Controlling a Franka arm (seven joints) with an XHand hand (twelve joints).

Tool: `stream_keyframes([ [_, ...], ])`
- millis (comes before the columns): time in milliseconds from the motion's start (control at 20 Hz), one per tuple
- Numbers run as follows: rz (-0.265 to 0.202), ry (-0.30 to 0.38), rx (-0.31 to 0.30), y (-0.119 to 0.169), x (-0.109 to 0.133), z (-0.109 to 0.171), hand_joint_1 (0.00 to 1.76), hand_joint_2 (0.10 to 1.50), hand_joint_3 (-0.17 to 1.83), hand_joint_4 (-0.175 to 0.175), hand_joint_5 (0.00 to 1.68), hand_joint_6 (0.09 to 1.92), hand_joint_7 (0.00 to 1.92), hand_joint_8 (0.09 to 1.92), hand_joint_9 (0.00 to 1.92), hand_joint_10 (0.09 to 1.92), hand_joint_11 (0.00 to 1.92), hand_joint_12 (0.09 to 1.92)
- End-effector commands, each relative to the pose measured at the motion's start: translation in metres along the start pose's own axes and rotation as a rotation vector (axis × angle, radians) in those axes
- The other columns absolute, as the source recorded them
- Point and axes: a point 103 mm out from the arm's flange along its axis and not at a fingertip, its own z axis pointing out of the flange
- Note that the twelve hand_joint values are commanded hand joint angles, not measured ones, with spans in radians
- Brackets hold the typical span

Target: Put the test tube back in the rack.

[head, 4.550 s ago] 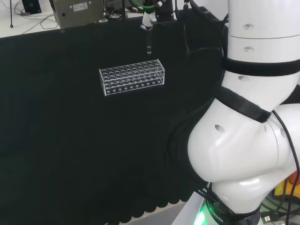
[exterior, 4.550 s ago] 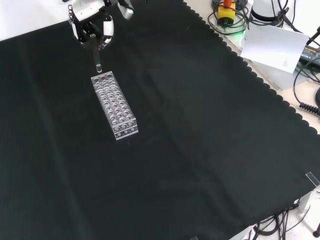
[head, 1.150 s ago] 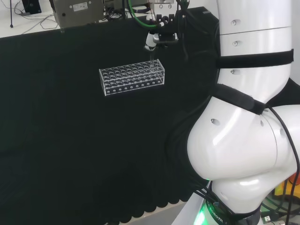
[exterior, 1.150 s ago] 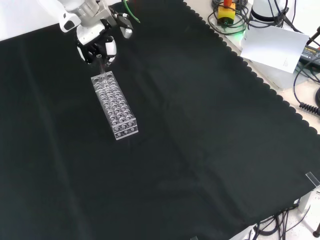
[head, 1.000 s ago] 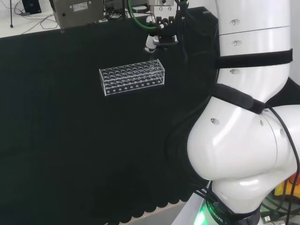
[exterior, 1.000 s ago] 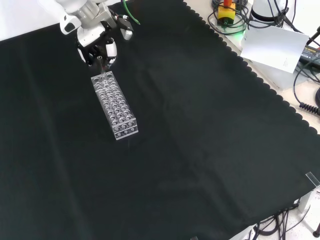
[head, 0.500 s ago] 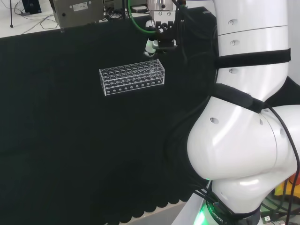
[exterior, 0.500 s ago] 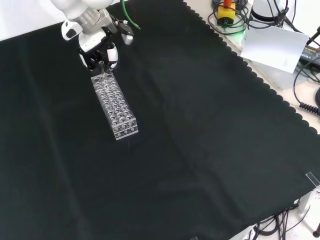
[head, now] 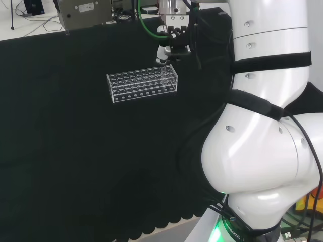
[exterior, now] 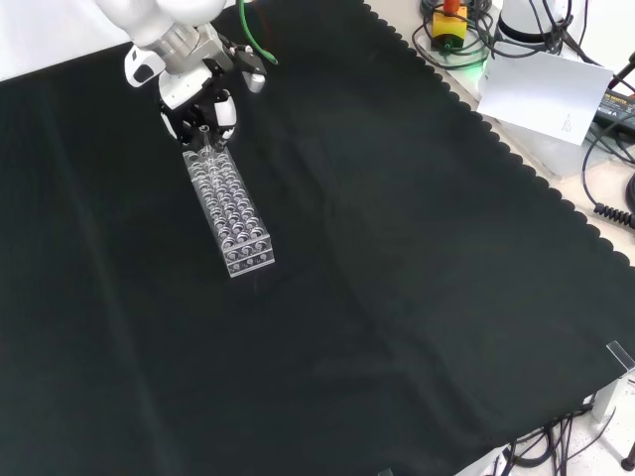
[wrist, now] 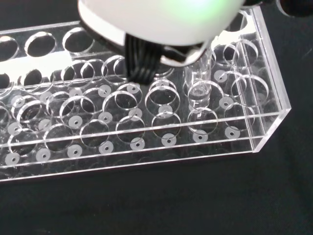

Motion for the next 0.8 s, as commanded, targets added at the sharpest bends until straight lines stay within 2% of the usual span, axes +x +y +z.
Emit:
stream_keyframes([
  [50, -0.003, -0.002, 0.011, 0.003, 0.001, 0.011, 1.23, 0.57, 0.77, -0.175, 1.37, 0.53, 1.79, 0.44, 1.84, 0.11, 1.55, 0.67],
  [400, -0.003, 0.003, 0.018, 0.003, 0.000, 0.014, 1.23, 0.57, 0.76, -0.175, 1.37, 0.53, 1.79, 0.44, 1.83, 0.11, 1.55, 0.66],
  [550, -0.005, 0.057, 0.052, 0.003, -0.002, 0.017, 1.23, 0.61, 0.71, -0.175, 1.34, 0.56, 1.77, 0.44, 1.82, 0.10, 1.53, 0.68],
  [600, -0.013, 0.069, 0.075, 0.004, -0.002, 0.019, 1.26, 0.67, 0.61, -0.175, 1.31, 0.56, 1.61, 0.46, 1.77, 0.09, 1.47, 0.76],
  [700, -0.024, 0.085, 0.098, 0.005, -0.003, 0.021, 1.30, 0.74, 0.49, -0.166, 1.25, 0.53, 1.45, 0.53, 1.66, 0.09, 1.24, 1.04],
  [750, -0.026, 0.094, 0.104, 0.005, -0.004, 0.021, 1.26, 0.80, 0.40, -0.168, 1.22, 0.58, 1.34, 0.55, 1.59, 0.09, 1.10, 1.16],
  [800, -0.030, 0.101, 0.109, 0.005, -0.004, 0.021, 1.23, 0.79, 0.34, -0.171, 1.13, 0.59, 1.19, 0.63, 1.52, 0.09, 0.98, 1.25],
])
